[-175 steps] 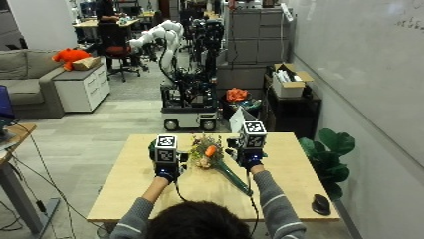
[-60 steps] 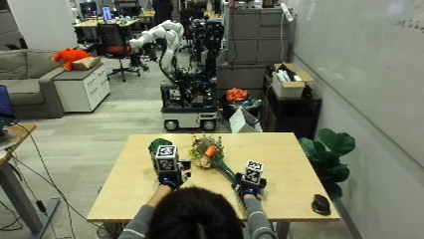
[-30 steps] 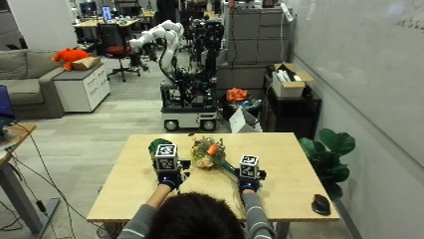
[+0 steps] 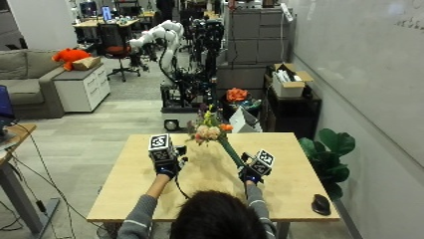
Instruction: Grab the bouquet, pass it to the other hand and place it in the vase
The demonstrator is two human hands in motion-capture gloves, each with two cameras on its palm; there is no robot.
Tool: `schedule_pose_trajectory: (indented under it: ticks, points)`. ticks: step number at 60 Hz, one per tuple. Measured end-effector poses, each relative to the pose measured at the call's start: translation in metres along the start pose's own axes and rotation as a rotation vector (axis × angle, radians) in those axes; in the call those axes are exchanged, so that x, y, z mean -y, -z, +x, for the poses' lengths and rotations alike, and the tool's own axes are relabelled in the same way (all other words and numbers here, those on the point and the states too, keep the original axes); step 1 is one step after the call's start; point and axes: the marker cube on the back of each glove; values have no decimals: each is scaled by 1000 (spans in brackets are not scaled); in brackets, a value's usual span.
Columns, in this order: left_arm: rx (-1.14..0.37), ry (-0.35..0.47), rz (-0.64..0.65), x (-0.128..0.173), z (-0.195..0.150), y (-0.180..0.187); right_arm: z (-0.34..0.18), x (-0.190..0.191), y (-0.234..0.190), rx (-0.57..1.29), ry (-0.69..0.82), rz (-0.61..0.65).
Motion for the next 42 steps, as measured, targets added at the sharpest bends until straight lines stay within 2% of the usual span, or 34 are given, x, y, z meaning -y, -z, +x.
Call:
schedule_pose_trajectory:
  ticks: [6, 11, 13, 17, 19, 23, 27, 33, 38, 42]
  points:
    - [-81, 27, 57, 13, 6, 23, -21, -5, 10, 228, -39, -74]
    - [-216, 38, 99, 15, 24, 43, -70, 2, 15, 723, 140, -182]
    - [-286, 39, 122, 19, 31, 47, -80, 5, 17, 809, 143, -187]
    - [-434, 38, 168, 26, 49, 53, -79, 6, 8, 665, -118, -212]
    - [-500, 41, 184, 30, 59, 56, -89, -2, 12, 702, -169, -248]
    - [-616, 44, 226, 41, 80, 61, -119, -19, 22, 874, -71, -234]
    - [-722, 39, 249, 52, 102, 64, -130, -21, 7, 832, -54, -160]
    - [-830, 23, 251, 66, 134, 63, -148, -38, -9, 793, -166, -197]
    - [-875, 2, 260, 75, 156, 64, -168, -51, -12, 856, -54, -173]
    - [-907, -15, 234, 82, 169, 64, -173, -62, -19, 833, -53, -198]
